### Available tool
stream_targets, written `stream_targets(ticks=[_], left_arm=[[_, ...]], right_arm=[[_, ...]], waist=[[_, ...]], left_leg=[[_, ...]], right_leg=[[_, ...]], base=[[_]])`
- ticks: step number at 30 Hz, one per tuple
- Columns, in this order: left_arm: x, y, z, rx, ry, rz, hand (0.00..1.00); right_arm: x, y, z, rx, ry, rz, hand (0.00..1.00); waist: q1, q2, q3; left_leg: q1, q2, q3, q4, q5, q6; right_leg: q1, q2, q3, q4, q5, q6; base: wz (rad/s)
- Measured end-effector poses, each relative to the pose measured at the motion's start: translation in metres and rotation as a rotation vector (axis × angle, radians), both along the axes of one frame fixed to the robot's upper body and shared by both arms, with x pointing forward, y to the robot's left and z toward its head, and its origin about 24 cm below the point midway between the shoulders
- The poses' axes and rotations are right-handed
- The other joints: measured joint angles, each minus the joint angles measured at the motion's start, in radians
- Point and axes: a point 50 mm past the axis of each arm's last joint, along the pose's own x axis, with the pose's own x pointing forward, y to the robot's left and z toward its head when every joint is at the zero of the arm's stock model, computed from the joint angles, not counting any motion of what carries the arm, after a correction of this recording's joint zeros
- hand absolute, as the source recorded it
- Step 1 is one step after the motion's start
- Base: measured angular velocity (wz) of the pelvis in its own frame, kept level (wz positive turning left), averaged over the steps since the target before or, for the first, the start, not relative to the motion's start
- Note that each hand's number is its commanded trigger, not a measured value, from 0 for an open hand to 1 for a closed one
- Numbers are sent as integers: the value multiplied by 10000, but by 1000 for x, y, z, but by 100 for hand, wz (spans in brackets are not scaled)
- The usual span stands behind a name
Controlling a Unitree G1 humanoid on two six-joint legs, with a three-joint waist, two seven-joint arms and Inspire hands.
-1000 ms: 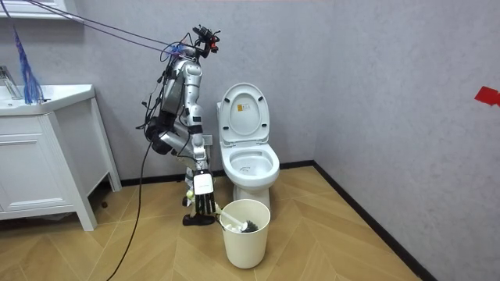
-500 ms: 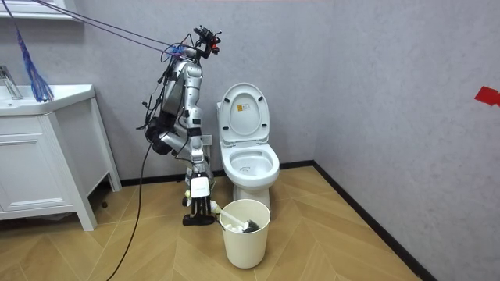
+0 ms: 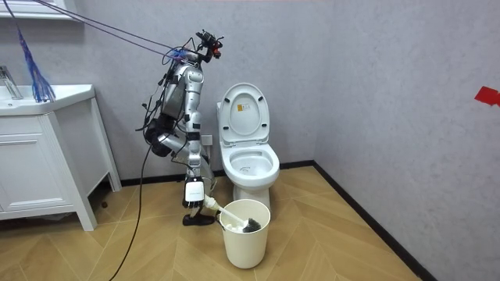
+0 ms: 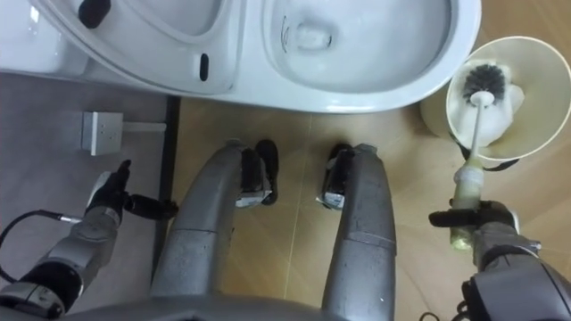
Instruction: Brush toilet
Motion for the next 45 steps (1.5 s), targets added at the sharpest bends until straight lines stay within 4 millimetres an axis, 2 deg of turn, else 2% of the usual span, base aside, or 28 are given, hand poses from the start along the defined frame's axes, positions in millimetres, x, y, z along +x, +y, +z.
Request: stream_targets(ticks=[6,12,18,23,30,33,35,38,42,45], left_arm=[[-2,0,-1,-166,46,199,0],[-7,0,-3,-149,130,269,0],[-23,0,-10,-171,471,413,0],[-38,1,-15,-216,742,539,0],[-39,5,-14,-387,354,1160,0],[-40,5,-14,-503,130,1610,0],[-47,7,-15,-493,187,1768,0],[-59,10,-18,-422,338,2049,0],[-72,12,-18,-407,273,2298,0],[-79,16,-16,-230,47,2634,0]], right_arm=[[-2,0,0,-29,45,-79,100],[-2,1,-2,29,-166,-519,100],[-7,6,-7,261,-131,-803,100],[-23,22,-21,1061,-131,-1481,100],[-36,31,-30,2028,-548,-3070,100],[-50,35,-35,2324,-450,-3735,100],[-62,43,-42,2749,-456,-4414,100],[-67,51,-46,3149,-532,-4957,100],[-71,54,-48,3405,-706,-5204,100],[-82,55,-51,3651,-792,-5635,100]], waist=[[51,16,0],[96,18,-3],[71,16,-8],[57,-1,-39],[35,-78,-62],[20,-170,-62],[-46,-295,-109],[-174,-425,-164],[-258,-551,-236],[-286,-660,-270]], left_leg=[[-119,28,-7,156,-55,-55],[-111,159,-12,406,-188,-108],[624,168,-62,54,-141,-134],[1946,157,-115,-1100,138,-145],[4038,58,-263,-2783,567,-58],[4885,-52,-433,-3500,734,-73],[5600,-65,-527,-4023,791,-98],[6593,-59,-611,-4737,874,-121],[7600,-71,-698,-5449,944,-123],[8423,-85,-875,-6069,1025,-138]], right_leg=[[-106,53,-2,157,-51,-25],[-74,162,-8,297,-98,-76],[711,162,-102,-108,-74,-43],[2094,304,-223,-1325,235,45],[4336,320,-587,-3049,580,156],[5265,293,-808,-3748,666,222],[6046,350,-949,-4342,721,269],[7121,499,-1008,-5182,846,365],[8200,553,-1172,-5993,951,441],[9144,627,-1331,-6701,1015,540]], base=[[0],[-6],[0],[0],[9],[18],[12],[7],[8],[20]])
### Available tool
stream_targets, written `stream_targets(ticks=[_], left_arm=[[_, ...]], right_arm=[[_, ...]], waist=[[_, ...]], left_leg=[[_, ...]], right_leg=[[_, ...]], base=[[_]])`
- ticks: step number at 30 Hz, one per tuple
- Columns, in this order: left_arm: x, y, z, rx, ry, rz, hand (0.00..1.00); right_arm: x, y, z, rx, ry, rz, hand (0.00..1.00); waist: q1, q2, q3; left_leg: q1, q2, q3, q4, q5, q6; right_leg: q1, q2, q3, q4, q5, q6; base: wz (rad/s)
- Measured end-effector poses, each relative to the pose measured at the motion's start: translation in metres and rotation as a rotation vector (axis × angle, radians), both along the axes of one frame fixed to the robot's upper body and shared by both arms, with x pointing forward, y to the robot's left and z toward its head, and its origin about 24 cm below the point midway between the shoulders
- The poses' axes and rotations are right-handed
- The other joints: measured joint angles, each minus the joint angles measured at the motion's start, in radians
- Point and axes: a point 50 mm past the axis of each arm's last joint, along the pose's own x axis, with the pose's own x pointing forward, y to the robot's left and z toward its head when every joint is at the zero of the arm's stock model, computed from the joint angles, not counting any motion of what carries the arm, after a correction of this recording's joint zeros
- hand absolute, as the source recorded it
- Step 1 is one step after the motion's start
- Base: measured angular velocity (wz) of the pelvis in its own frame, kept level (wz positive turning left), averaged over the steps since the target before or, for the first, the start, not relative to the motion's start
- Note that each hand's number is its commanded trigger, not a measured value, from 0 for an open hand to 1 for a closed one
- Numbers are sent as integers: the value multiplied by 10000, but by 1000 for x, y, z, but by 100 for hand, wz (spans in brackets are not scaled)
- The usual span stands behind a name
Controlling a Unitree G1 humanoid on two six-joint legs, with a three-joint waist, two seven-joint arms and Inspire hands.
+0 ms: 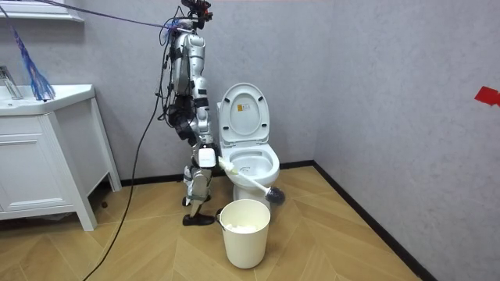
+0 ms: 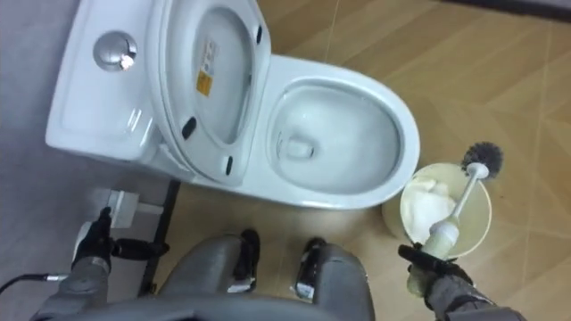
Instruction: Brush toilet
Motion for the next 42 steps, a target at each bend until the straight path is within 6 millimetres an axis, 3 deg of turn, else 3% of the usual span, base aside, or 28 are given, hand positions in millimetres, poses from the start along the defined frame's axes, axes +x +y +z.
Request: stream_targets(ticks=[4,9,13,16,20,24,32,42], left_arm=[[-15,4,6,850,-147,-34,0],[-17,11,18,1842,-653,-224,0],[-9,10,40,2992,-1766,-662,0],[-7,6,45,3289,-2080,-962,0],[-4,4,53,3554,-2517,-978,0],[3,2,66,3986,-3291,-1068,0],[28,-15,102,6297,-5035,-3512,0],[46,-30,115,7693,-5932,-5574,0]], right_arm=[[-15,3,-3,172,141,-197,100],[-22,10,-7,424,195,-171,100],[-21,14,-8,483,14,-81,100],[-22,14,-8,528,-103,20,100],[-24,15,-8,653,-243,253,100],[-23,14,-8,541,-229,691,100],[-30,15,-9,374,287,2018,100],[-13,17,-7,212,103,4041,100]], waist=[[105,-88,-65],[143,-173,-17],[146,-342,-42],[397,-395,-37],[427,-455,-39],[452,-476,-37],[813,-538,-48],[748,-427,-14]], left_leg=[[1058,-9,-79,-683,24,-21],[1929,-138,-367,-1139,97,-64],[2166,-152,-560,-1173,99,-69],[2463,-145,-563,-1203,98,-70],[2786,-160,-702,-1299,96,-74],[2835,-152,-892,-1296,101,-87],[2825,-148,-1120,-1359,172,-176],[2796,-139,-1103,-1350,204,-221]], right_leg=[[1191,28,-349,-799,74,52],[2222,97,-656,-1406,105,104],[2828,204,-921,-1938,140,142],[3283,303,-936,-2336,266,144],[3732,368,-1062,-2604,339,153],[3868,374,-1226,-2663,355,153],[3854,396,-1410,-2655,458,111],[3757,379,-1300,-2654,479,76]], base=[[11],[22],[25],[6],[9],[13],[5],[-1]])
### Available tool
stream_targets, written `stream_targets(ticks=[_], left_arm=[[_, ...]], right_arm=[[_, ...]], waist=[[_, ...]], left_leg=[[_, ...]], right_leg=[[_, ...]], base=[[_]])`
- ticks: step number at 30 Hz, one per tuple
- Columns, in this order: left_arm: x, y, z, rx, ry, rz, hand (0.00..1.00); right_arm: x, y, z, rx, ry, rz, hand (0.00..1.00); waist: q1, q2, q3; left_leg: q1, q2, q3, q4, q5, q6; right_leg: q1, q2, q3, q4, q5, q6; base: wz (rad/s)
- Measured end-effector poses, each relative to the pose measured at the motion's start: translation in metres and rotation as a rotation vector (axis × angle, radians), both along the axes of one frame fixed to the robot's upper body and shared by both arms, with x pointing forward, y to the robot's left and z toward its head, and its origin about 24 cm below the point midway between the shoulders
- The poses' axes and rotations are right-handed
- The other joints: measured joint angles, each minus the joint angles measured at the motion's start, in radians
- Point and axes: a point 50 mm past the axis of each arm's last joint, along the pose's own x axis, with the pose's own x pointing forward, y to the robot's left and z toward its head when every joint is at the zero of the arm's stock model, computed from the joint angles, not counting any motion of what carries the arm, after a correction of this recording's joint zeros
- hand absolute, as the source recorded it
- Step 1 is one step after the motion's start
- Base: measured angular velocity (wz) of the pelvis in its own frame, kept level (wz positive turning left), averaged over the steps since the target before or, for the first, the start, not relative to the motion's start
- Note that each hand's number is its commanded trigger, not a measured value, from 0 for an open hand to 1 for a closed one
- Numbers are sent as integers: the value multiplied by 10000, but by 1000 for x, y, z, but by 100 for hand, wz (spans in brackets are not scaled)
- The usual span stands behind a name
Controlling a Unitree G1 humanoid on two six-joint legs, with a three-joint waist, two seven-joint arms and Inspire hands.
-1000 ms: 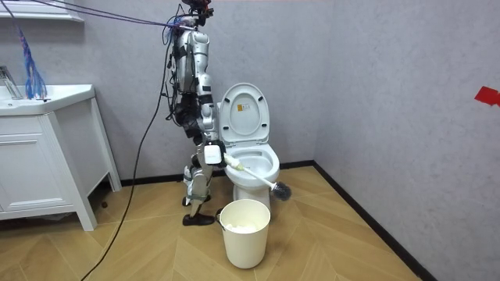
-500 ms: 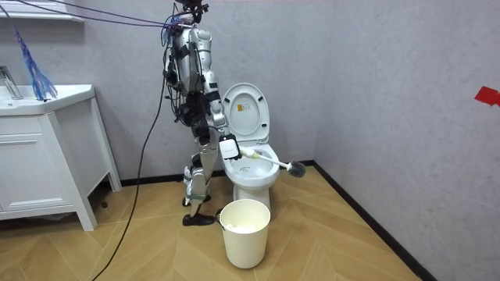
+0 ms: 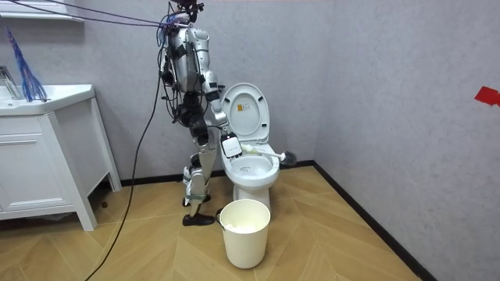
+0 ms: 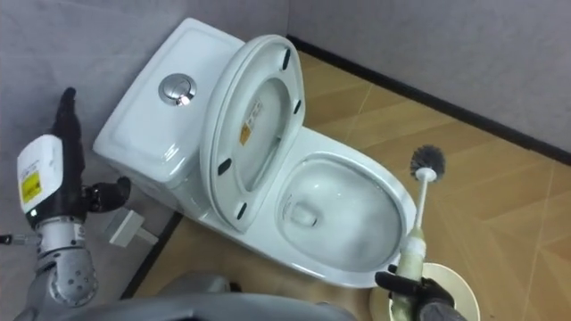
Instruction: Brush toilet
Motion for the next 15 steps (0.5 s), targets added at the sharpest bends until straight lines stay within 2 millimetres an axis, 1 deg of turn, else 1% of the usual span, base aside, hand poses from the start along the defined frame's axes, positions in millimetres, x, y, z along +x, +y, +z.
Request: stream_targets(ticks=[3,5,6,7,8,9,11,12,13,14,15], left_arm=[[4,-3,2,734,-65,-612,0],[6,-10,3,1171,-76,-1161,0],[5,-12,3,1306,-35,-1314,0],[5,-12,2,1548,72,-1566,0],[3,-12,0,1654,251,-1772,0],[2,-13,-4,1658,431,-1866,0],[-3,-15,-12,1647,1103,-2232,0],[-5,-15,-15,1671,1368,-2330,0],[-8,-13,-22,1772,1993,-2393,0],[-13,-9,-32,1889,2829,-2433,0],[-17,-8,-37,1923,3313,-2462,0]], right_arm=[[9,1,1,94,-67,798,100],[14,2,2,207,-184,1262,100],[14,2,2,250,-210,1333,100],[16,2,2,312,-237,1480,100],[18,2,3,345,-211,1668,100],[20,2,3,363,-170,1806,100],[23,-3,6,297,-126,2273,100],[24,-4,6,258,-116,2378,100],[27,-8,8,145,-103,2630,100],[30,-12,10,37,-84,2866,100],[32,-14,11,-20,-93,3004,100]], waist=[[-178,7,-5],[-317,52,-9],[-325,76,-10],[-330,132,0],[-379,145,40],[-408,153,57],[-457,345,69],[-467,376,69],[-507,400,68],[-576,390,64],[-599,370,68]], left_leg=[[-2,-4,30,-99,6,1],[-15,-9,18,-100,13,10],[-16,-9,17,-103,14,12],[-14,-13,20,-112,18,18],[-10,-15,24,-123,30,35],[0,-14,41,-131,37,43],[23,-25,52,-140,59,68],[17,-30,55,-140,65,73],[9,-55,63,-194,132,72],[7,-75,125,-305,229,76],[-1,-69,189,-363,276,82]], right_leg=[[-78,28,123,1,0,0],[-110,34,178,3,5,5],[-117,19,191,6,6,6],[-123,-15,215,10,6,7],[-121,-28,226,20,6,7],[-123,-30,250,33,6,8],[-162,-44,292,171,-13,38],[-172,-51,294,174,-16,43],[-198,-92,303,185,-18,45],[-257,-148,328,206,-21,43],[-326,-165,374,236,-26,35]], base=[[-7],[-5],[0],[0],[0],[0],[0],[4],[3],[0],[-15]])
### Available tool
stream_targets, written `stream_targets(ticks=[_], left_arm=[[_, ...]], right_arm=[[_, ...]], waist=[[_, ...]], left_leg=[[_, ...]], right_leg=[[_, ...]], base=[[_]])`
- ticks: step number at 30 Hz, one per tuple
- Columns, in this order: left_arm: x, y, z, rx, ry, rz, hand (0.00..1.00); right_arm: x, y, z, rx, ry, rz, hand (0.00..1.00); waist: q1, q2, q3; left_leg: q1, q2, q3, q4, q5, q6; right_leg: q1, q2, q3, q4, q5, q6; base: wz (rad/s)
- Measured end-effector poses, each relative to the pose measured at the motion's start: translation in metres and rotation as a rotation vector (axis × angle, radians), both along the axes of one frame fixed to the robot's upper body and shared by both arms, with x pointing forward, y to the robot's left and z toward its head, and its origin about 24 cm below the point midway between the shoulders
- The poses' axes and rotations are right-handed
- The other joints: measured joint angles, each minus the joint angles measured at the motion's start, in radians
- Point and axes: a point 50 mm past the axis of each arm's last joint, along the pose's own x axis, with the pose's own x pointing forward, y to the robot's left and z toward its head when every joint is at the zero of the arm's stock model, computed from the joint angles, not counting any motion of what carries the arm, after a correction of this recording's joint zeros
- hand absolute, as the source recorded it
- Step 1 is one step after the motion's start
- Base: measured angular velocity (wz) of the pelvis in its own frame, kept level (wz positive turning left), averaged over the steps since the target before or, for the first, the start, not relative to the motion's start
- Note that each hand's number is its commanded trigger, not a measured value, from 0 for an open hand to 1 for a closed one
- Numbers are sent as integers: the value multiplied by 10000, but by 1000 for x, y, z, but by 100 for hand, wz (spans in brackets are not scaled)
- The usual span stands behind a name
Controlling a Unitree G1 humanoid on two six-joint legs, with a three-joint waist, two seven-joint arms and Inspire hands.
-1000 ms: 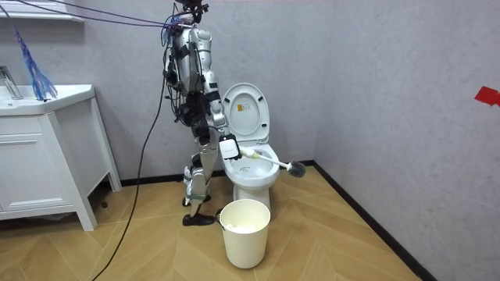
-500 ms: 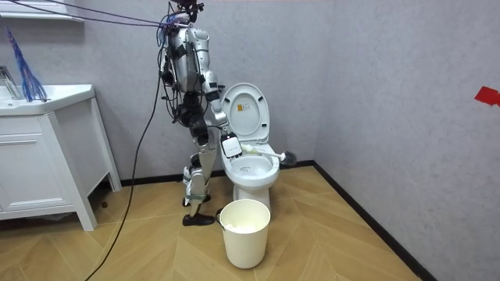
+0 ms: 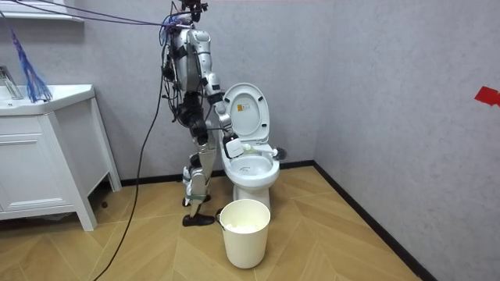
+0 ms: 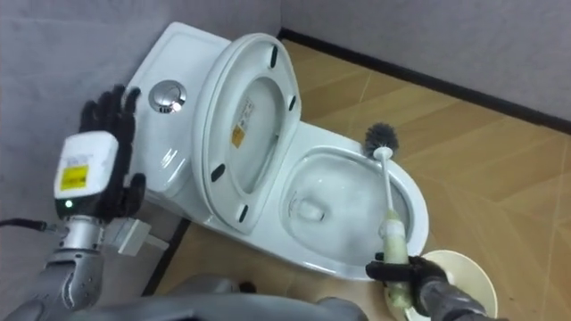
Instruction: Brush toilet
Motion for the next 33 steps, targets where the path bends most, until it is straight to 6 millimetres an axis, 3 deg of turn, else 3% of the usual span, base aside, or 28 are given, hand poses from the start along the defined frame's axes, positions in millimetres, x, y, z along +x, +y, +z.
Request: stream_targets(ticks=[1,4,12,16,22,26,30,33], left_arm=[[-8,4,-12,258,862,105,0],[-7,5,-14,406,963,174,0],[6,11,-13,1092,1020,214,0],[14,16,-9,1423,891,311,0],[25,19,-5,1976,890,163,0],[37,23,6,2240,412,75,0],[53,23,15,2310,-82,-24,0],[65,20,22,2318,-434,-120,0]], right_arm=[[6,-2,2,-140,-23,322,100],[7,-10,5,-427,133,633,100],[39,-21,19,-1125,-47,1307,100],[64,-24,30,-1701,-212,2228,100],[75,-35,40,-2374,27,2814,100],[99,-40,55,-3553,-147,4190,100],[117,-41,66,-4792,-327,5367,100],[128,-41,74,-6121,-349,6674,100]], waist=[[-46,-35,-2],[-89,-74,-31],[-73,47,-76],[-61,37,-76],[-30,-14,-77],[29,-144,-38],[158,-188,-9],[376,-295,88]], left_leg=[[-40,30,136,-84,49,-12],[-209,35,156,-138,122,-18],[-704,16,427,-430,556,-77],[-1136,61,546,-440,812,-156],[-1466,93,562,-431,984,-215],[-2168,78,701,-400,1253,-229],[-2891,149,660,44,1279,-264],[-3233,173,699,279,1287,-276]], right_leg=[[-172,-15,76,93,-13,-23],[-389,-14,137,144,-5,-56],[-1361,-37,535,641,88,-206],[-1972,-123,573,991,138,-370],[-2475,-90,712,1148,173,-462],[-3322,-208,757,1591,270,-595],[-3901,-197,619,1762,328,-687],[-4268,-197,711,2000,333,-686]], base=[[-20],[-8],[-11],[-8],[-2],[-6],[-1],[-6]])
